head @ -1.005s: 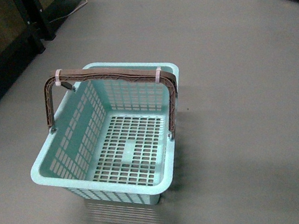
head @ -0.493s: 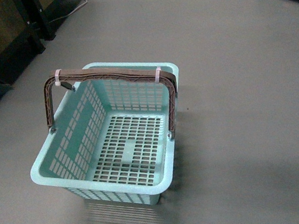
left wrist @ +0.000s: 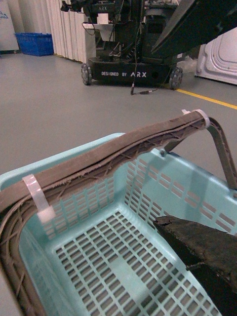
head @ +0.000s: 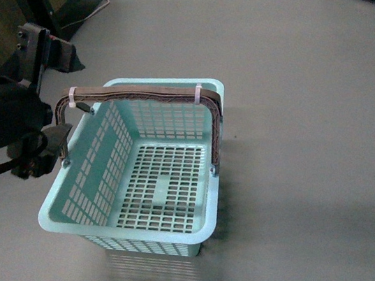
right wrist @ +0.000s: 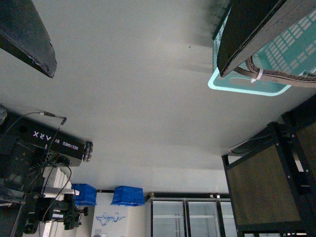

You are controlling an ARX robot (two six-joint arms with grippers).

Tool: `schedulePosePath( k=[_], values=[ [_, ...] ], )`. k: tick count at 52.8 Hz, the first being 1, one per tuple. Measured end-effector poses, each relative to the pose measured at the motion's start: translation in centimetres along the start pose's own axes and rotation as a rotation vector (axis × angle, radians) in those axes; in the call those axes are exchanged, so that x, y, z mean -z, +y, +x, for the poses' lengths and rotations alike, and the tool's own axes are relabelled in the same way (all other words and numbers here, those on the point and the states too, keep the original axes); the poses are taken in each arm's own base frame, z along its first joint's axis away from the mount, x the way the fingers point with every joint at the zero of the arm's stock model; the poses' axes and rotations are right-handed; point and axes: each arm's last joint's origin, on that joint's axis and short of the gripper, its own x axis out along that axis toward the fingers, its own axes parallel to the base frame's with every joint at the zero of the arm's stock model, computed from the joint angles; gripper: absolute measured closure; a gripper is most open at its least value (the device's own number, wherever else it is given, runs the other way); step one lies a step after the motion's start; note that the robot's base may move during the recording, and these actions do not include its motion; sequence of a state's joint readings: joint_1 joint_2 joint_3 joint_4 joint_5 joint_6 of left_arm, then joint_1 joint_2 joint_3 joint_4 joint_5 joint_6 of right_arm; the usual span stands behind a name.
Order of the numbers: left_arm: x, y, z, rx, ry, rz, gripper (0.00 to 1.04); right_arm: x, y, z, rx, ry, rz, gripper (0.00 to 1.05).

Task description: Pick mango and avocado into basket

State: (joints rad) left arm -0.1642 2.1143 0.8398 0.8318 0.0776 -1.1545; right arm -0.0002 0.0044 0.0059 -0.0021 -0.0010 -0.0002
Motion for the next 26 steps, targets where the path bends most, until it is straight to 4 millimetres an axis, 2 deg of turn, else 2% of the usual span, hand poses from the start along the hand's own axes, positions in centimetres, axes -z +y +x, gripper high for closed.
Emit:
schedulePosePath(
  k=[13,26],
  values=[
    [1.7,1.1,4.6,-0.008,0.036,-0.025,0.07,0.0,0.0,0.0,0.000,0.000,0.000,0.08],
    [2.3,1.5,7.6,0.089,0.021,-0.079,0.07,0.0,0.0,0.0,0.000,0.000,0.000,0.08]
  ],
)
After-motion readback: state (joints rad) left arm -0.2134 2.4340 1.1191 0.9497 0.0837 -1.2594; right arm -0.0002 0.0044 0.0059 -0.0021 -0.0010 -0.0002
